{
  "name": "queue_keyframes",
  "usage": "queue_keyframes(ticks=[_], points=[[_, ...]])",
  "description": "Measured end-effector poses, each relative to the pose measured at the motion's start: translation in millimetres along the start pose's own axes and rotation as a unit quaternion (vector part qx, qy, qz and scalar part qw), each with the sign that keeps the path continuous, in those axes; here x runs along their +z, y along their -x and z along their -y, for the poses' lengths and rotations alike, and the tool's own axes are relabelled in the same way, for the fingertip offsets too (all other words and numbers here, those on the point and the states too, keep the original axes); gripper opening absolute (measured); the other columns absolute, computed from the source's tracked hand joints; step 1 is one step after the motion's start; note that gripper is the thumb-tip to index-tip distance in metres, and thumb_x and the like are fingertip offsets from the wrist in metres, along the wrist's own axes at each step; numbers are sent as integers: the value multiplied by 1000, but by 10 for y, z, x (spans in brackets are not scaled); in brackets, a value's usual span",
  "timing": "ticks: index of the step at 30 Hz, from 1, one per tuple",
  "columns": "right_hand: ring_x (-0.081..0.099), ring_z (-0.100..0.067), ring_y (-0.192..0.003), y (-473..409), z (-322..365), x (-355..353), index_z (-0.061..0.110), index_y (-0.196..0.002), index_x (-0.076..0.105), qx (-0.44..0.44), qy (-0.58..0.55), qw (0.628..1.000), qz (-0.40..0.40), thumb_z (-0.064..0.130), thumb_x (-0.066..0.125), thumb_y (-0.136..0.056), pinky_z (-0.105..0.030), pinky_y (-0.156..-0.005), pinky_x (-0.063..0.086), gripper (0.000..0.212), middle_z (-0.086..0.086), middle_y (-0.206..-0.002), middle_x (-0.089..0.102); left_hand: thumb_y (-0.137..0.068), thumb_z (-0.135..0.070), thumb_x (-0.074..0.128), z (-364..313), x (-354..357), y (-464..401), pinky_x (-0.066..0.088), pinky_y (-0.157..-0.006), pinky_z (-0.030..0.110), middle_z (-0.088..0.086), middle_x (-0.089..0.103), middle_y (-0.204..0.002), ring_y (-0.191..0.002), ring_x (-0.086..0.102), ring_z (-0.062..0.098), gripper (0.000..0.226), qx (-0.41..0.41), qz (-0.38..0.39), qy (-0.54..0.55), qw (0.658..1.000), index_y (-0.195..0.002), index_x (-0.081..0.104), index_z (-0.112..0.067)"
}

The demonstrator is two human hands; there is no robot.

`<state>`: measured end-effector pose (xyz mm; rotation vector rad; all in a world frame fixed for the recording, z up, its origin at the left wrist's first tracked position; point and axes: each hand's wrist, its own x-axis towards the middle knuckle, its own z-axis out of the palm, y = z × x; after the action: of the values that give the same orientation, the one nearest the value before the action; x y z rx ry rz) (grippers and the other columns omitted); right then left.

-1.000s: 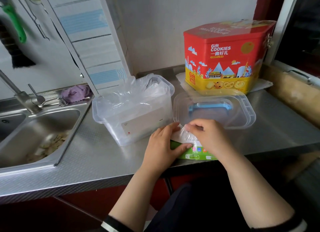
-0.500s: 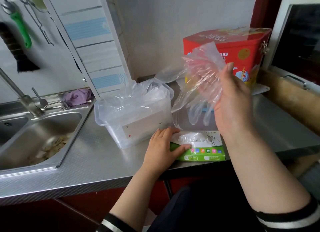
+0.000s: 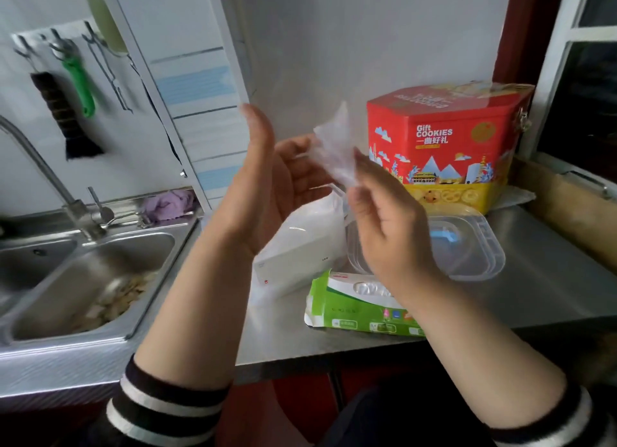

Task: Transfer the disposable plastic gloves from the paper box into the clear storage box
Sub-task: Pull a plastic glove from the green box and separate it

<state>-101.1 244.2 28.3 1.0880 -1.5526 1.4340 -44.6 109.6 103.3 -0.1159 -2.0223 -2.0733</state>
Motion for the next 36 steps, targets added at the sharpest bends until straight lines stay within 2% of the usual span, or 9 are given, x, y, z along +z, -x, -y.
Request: queue_keyframes(ticks=[3, 5, 8, 11, 16, 22, 27, 30, 36], points=[[44, -27, -134, -179, -149, 272, 2, -130, 56, -115, 131, 980, 94, 36, 35, -102, -39, -112, 34, 49, -11, -140, 52, -98, -38, 49, -113, -154, -46, 53, -88, 43, 18, 67, -98, -89, 66, 29, 39, 38, -66, -46, 996, -105, 64, -3], [35, -27, -140, -277, -207, 447, 7, -137, 51, -122, 183, 961, 165, 48, 28, -100, -44, -115, 27, 60, -11, -147, 44, -97, -11, 53, -140, -292, -98, 57, -77, 41, 10, 68, -78, -72, 68, 24, 11, 30, -166, -60, 984, -93, 61, -6], [20, -24, -146, -382, -268, 649, 15, -147, 38, -79, 182, 937, 288, 63, 23, -95, -43, -117, 13, 72, -6, -156, 31, -94, -2, 50, -67, -524, -216, 58, -61, 31, 2, 65, -61, -58, 65, 19, 12, -23, -259, -87, 962, -87, 57, -9], [10, -18, -148, -440, -359, 846, 29, -150, 28, -4, 199, 880, 431, 62, 22, -96, -45, -119, 4, 63, 3, -159, 22, -92, -8, 51, 187, -815, -353, 42, -59, 25, 4, 62, -72, -72, 57, 23, 11, -87, -306, -234, 919, -86, 60, -11], [25, -26, -144, -479, -464, 1074, 34, -146, 36, 149, 183, 779, 580, 69, 12, -93, -54, -117, 10, 68, 3, -154, 34, -90, -20, 50, 635, -1135, -292, 43, -83, 36, 12, 64, -114, -107, 58, 34, 33, -135, -313, -533, 774, -123, 52, -14], [23, -23, -145, -573, -486, 1202, 25, -145, 42, 282, 130, 673, 671, 68, 10, -94, -42, -120, 13, 74, 2, -157, 29, -86, -13, 55, 802, -1236, -221, 37, -88, 39, 10, 61, -116, -113, 49, 33, 33, -120, -257, -707, 648, -119, 54, -18], [45, -27, -130, -555, -495, 1227, 16, -142, 44, 239, 133, 732, 624, 60, 11, -98, -37, -105, 32, 71, -8, -145, 47, -84, -1, 54, 681, -1112, -253, 33, -83, 31, -2, 59, -114, -108, 46, 25, 32, 29, -183, -657, 731, -101, 68, -25], [52, -21, -104, -534, -537, 1193, 18, -125, 53, 231, 102, 781, 571, 44, 23, -104, -32, -87, 38, 46, -1, -121, 57, -86, -8, 54, 688, -1069, -255, 37, -90, 33, -6, 58, -117, -113, 46, 24, 32, -34, -104, -701, 705, -103, 68, -31], [57, -11, -110, -503, -643, 1048, 22, -123, 56, 264, -7, 901, 343, 35, 43, -101, -28, -87, 43, 28, 4, -122, 63, -89, -20, 57, 698, -1074, -253, 50, -90, 38, -11, 67, -100, -100, 62, 19, 17, -93, -98, -658, 741, -88, 61, -36]])
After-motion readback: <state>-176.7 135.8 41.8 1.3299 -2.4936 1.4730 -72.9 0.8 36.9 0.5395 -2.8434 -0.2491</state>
